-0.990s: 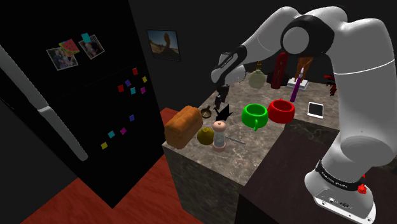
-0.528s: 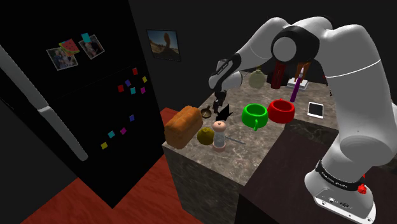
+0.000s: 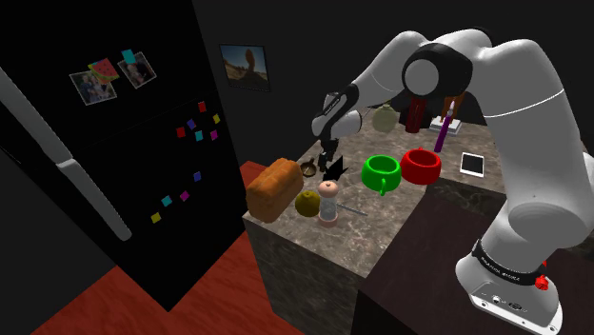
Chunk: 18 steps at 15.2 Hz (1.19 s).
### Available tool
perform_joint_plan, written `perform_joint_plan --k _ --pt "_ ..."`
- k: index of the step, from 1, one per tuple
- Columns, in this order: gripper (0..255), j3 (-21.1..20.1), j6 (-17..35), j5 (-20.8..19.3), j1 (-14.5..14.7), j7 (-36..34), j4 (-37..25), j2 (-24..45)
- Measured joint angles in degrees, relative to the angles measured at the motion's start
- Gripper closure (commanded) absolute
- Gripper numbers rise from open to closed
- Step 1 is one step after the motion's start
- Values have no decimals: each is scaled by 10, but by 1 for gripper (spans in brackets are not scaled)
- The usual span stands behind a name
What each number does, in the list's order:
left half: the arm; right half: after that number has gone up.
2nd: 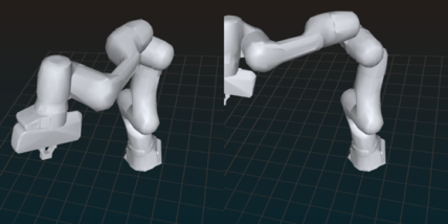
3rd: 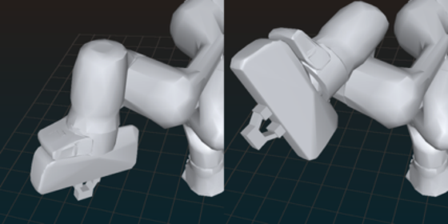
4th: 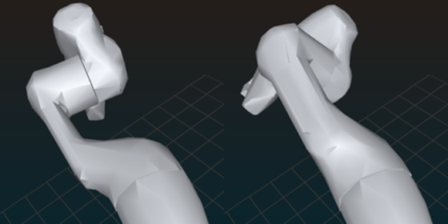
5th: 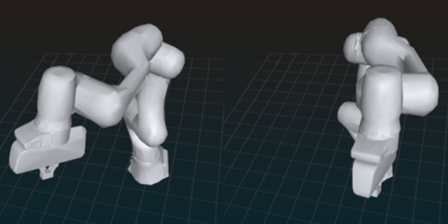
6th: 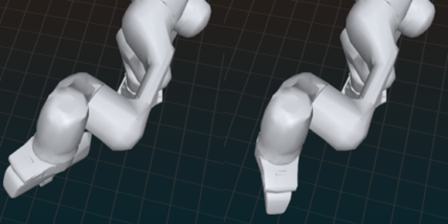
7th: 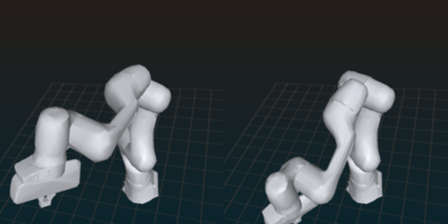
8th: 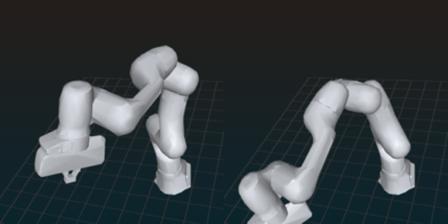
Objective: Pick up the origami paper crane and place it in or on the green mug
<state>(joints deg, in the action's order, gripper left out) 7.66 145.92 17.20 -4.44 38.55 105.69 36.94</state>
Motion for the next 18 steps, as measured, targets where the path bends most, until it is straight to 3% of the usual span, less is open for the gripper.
perform_joint_plan --k 1,11,18 --pt "255 0 0 0 0 0 0 0" --pt "255 0 0 0 0 0 0 0" --pt "255 9 -32 -11 6 -10 3 -35"
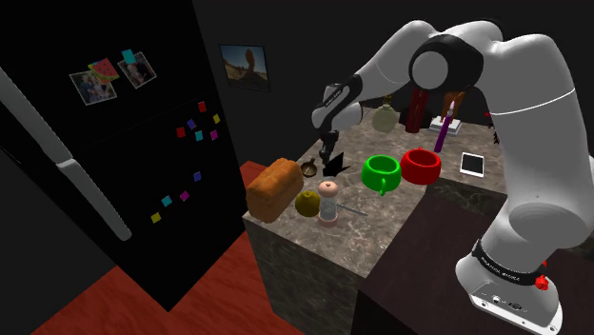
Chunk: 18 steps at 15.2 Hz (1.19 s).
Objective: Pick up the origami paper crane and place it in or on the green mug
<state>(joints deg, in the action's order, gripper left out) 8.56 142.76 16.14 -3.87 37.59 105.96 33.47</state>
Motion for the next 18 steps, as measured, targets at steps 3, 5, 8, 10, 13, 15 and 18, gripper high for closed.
perform_joint_plan --k 3,5,8,10,13,15,18 --pt "255 4 -16 -5 3 -6 -2 -14" --pt "255 7 -25 -9 5 -9 2 -28" --pt "255 10 -40 -14 8 -13 4 -45" --pt "255 12 -51 -17 9 -16 2 -53" --pt "255 15 -66 -23 11 -21 0 -67" --pt "255 18 -81 -27 12 -24 -4 -78" --pt "255 20 -97 -32 14 -29 -8 -91"
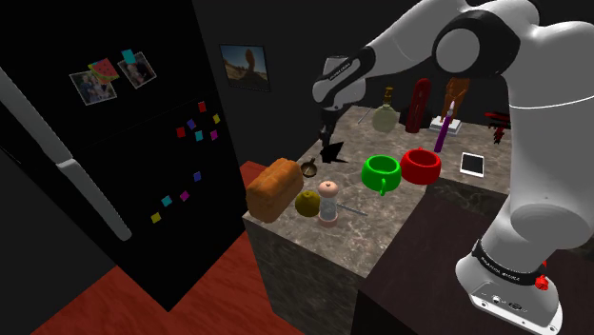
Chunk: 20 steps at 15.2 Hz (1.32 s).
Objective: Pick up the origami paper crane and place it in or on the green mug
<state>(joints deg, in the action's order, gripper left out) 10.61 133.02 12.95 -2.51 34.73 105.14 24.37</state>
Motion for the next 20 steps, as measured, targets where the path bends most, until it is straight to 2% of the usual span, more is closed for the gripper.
perform_joint_plan --k 8,14,20 --pt "255 6 -47 -12 3 -11 -18 -30" --pt "255 22 -25 -23 -10 20 95 -119" --pt "255 49 -8 -42 -36 66 210 -215"
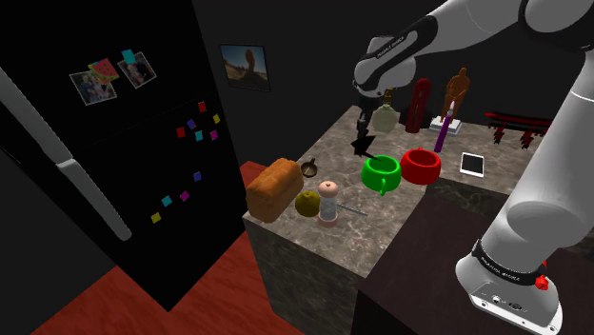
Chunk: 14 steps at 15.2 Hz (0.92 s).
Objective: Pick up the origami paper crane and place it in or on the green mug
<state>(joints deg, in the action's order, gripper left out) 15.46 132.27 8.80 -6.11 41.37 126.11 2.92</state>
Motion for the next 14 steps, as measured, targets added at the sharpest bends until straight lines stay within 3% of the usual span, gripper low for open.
perform_joint_plan --k 5,14 --pt "255 25 9 -20 -24 37 74 -64" --pt "255 28 69 6 -25 67 101 -27"
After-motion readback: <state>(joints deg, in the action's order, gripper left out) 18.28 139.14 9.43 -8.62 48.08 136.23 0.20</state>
